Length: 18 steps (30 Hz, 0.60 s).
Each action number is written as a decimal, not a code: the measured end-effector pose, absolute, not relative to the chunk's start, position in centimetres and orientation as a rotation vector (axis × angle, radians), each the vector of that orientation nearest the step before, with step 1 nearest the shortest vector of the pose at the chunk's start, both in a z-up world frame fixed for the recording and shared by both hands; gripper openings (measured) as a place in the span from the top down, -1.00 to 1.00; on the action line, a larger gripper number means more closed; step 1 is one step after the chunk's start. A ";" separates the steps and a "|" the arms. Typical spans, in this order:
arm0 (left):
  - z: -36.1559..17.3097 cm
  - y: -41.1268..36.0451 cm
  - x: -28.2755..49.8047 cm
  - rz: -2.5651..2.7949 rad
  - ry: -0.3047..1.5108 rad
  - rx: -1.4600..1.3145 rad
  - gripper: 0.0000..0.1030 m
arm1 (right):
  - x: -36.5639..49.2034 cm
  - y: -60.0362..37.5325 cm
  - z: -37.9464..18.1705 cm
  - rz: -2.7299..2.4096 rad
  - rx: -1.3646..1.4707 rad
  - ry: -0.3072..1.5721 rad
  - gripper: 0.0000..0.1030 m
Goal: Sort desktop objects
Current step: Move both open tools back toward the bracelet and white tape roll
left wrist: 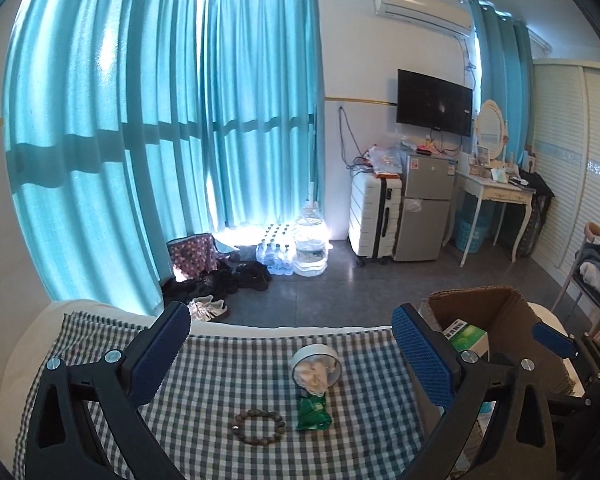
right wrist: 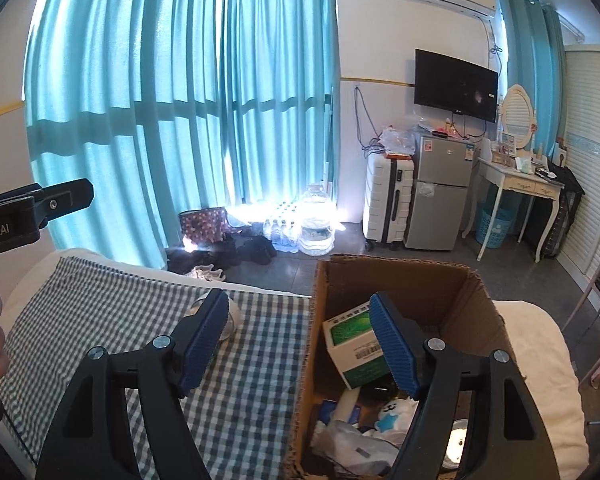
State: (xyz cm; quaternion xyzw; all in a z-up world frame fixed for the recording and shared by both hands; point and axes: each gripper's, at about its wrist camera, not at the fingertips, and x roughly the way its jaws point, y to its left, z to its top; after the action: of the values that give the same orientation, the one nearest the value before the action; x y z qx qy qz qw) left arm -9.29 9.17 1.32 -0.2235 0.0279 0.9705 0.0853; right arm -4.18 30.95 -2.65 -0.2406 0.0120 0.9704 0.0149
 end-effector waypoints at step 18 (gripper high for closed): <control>-3.4 3.7 -11.6 2.989 0.132 -0.827 -1.00 | -8.1 25.6 -5.7 3.079 -0.865 0.057 -0.59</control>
State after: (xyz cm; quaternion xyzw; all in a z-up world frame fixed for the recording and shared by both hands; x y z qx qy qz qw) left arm -11.60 3.67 -3.43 -0.2663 0.0425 0.9628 0.0190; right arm -8.08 25.58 -5.67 -0.2704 0.0179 0.9622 -0.0286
